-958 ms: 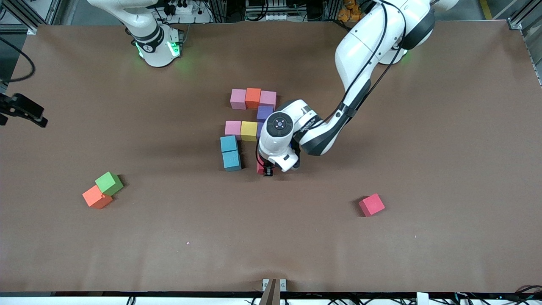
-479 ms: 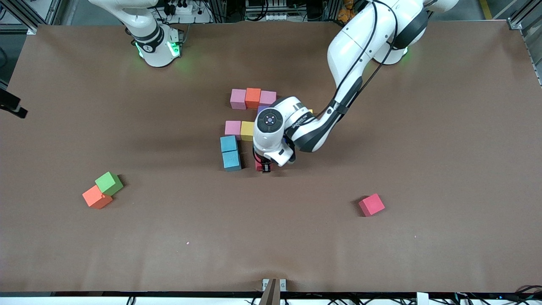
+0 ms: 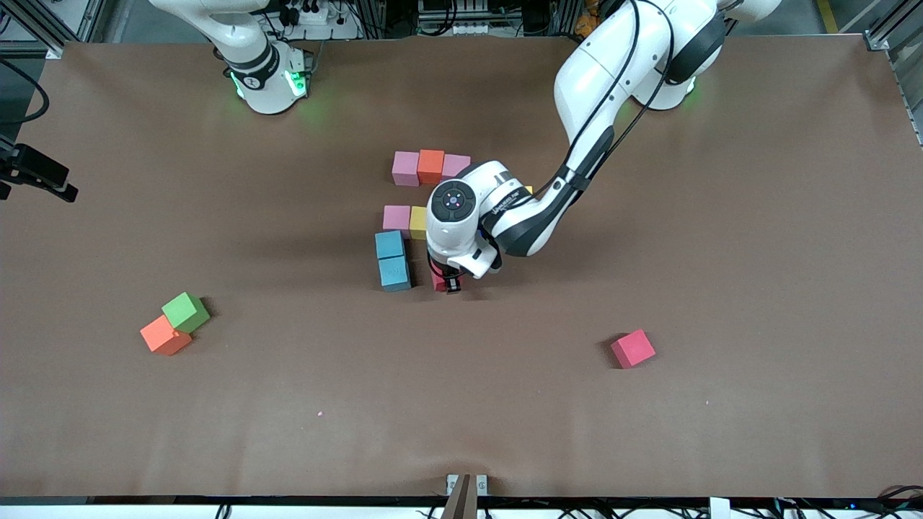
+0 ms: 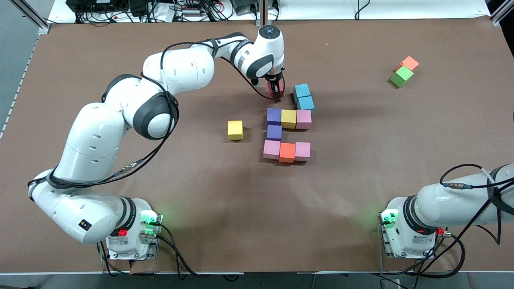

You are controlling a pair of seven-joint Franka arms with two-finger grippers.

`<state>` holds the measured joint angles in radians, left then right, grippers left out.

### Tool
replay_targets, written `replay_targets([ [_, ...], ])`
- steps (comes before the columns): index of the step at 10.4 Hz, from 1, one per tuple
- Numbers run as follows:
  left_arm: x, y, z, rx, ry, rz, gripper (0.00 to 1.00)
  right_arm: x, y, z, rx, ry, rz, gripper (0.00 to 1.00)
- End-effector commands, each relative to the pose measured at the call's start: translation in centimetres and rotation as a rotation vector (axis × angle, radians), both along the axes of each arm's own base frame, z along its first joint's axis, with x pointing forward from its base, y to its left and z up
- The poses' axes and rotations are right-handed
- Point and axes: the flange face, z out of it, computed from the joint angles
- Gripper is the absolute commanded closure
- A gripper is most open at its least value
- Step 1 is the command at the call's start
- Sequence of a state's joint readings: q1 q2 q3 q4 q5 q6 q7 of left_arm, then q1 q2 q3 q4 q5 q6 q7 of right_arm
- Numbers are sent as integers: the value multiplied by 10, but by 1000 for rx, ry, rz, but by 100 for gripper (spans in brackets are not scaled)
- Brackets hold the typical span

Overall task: Form number 2 with 11 blocks
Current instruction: 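Lower the red cube beside the lower cyan cube with the left gripper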

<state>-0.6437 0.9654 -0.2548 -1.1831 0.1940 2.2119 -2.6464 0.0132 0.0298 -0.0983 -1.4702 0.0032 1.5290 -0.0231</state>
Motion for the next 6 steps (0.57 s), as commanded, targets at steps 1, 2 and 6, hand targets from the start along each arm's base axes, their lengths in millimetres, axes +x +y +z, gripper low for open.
replay_targets([
  [1,5,-7,0,-13,-1,24,69,-1,1,9,1,-8,-95,0],
  [2,5,-8,1,-22,-9,26,69,-3,-1,12,-8,-8,-155,0],
  [6,13,-4,8,-29,-35,32,69,-2,1,14,-9,-14,-157,0],
])
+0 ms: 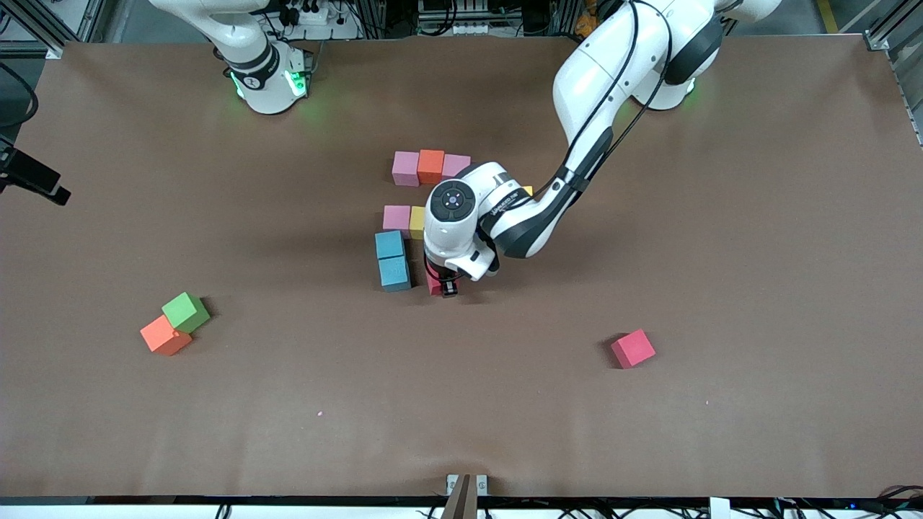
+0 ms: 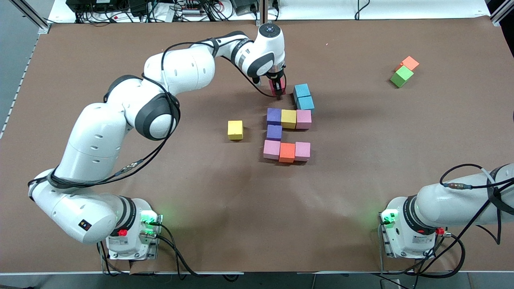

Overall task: Form number 2 with 11 blocks
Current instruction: 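Lower the red cube beside the lower cyan cube with the left gripper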

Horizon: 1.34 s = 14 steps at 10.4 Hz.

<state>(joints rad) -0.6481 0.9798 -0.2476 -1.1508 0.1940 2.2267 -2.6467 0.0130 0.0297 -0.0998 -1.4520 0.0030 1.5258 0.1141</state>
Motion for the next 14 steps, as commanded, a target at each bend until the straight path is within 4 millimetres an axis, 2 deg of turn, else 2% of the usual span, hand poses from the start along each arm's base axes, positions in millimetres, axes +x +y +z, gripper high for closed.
replay_targets([
  [1,8,2,3,-2,-17,29,69,-2,1,6,-10,0,-18,0],
  [4,7,2,-2,8,-11,25,69,-1,0,10,-11,-12,-33,0],
  [5,5,1,-4,7,-9,24,69,-2,-3,17,-8,-27,-38,0],
  [6,-1,-5,-6,9,-9,13,69,-2,-2,19,-15,-30,-34,0],
  [7,-5,-8,-8,6,-10,7,69,-1,3,19,-21,-30,-24,0],
  [9,-6,-15,-7,-22,-33,1,69,-1,1,19,-21,-30,-30,0],
  [12,-13,-24,-23,-20,-91,-25,69,2,4,16,-12,-30,-27,0],
  [14,-14,-27,-25,-36,-106,-31,68,3,4,14,-9,-31,-27,0],
])
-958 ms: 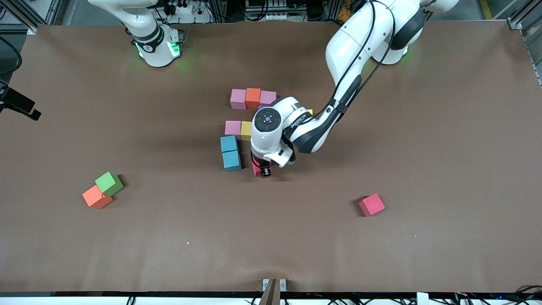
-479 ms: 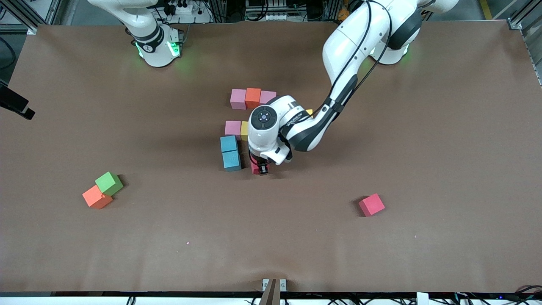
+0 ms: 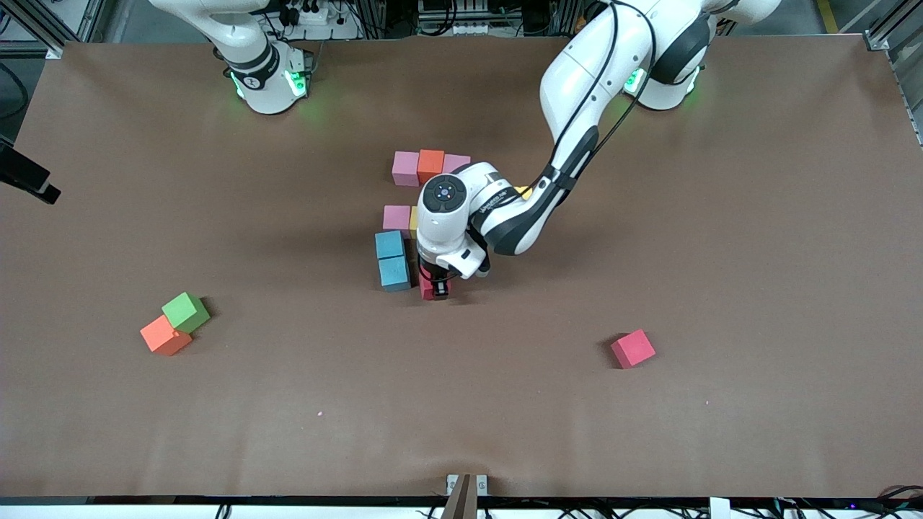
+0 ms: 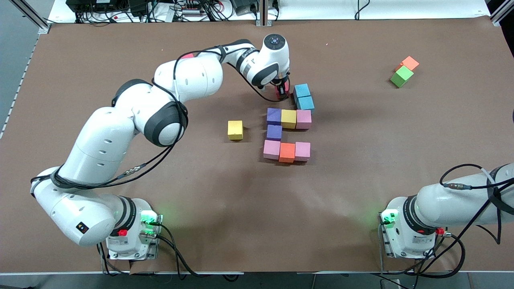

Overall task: Form number 2 with 11 blocks
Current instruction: 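Lower the red cube beside the lower cyan cube with the left gripper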

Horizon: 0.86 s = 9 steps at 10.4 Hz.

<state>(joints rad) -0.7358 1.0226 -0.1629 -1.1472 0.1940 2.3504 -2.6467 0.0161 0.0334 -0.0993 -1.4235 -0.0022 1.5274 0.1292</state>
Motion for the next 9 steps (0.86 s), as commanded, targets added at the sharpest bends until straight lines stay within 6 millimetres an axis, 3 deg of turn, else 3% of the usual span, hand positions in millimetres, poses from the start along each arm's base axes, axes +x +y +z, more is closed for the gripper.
replay_targets([
  [1,-1,-8,2,-22,-17,4,68,2,3,3,-2,-3,-15,0],
  [5,-5,-16,6,-59,-49,-17,68,-2,-4,7,-15,-1,-23,0],
  [9,-6,-18,-4,-62,-48,-23,68,-2,-4,6,-15,1,-26,0],
])
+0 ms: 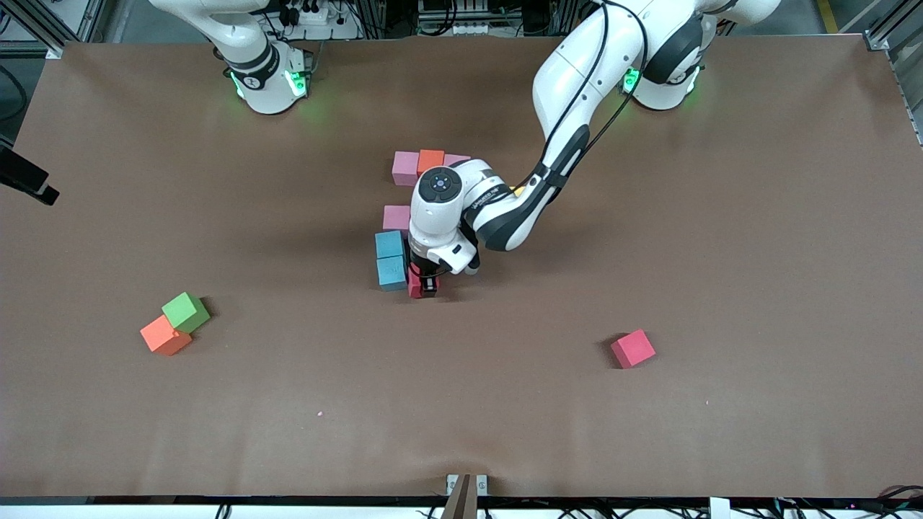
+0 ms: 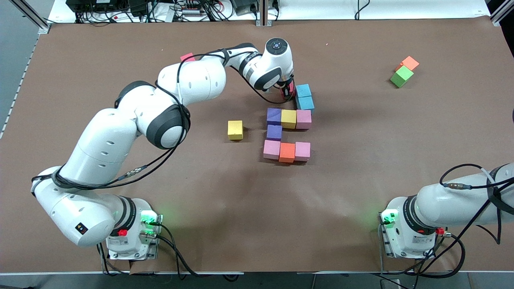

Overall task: Form number 2 with 11 blocks
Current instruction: 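Lower the red cube beside the lower cyan cube with the left gripper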

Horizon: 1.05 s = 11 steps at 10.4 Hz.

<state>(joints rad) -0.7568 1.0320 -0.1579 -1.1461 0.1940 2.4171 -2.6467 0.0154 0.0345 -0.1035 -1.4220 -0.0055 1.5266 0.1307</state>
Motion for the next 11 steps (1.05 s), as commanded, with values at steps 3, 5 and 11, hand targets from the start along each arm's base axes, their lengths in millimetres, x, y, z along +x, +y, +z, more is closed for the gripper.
replay_targets([
  [3,-5,-12,-11,-9,-26,-20,68,-2,-1,6,-13,0,-19,0],
  [5,-3,-11,-15,-10,-36,-32,67,-3,-3,7,-12,-1,-21,0],
  [11,-3,-14,11,-11,-62,-66,0,-2,-1,6,-12,0,-19,0],
])
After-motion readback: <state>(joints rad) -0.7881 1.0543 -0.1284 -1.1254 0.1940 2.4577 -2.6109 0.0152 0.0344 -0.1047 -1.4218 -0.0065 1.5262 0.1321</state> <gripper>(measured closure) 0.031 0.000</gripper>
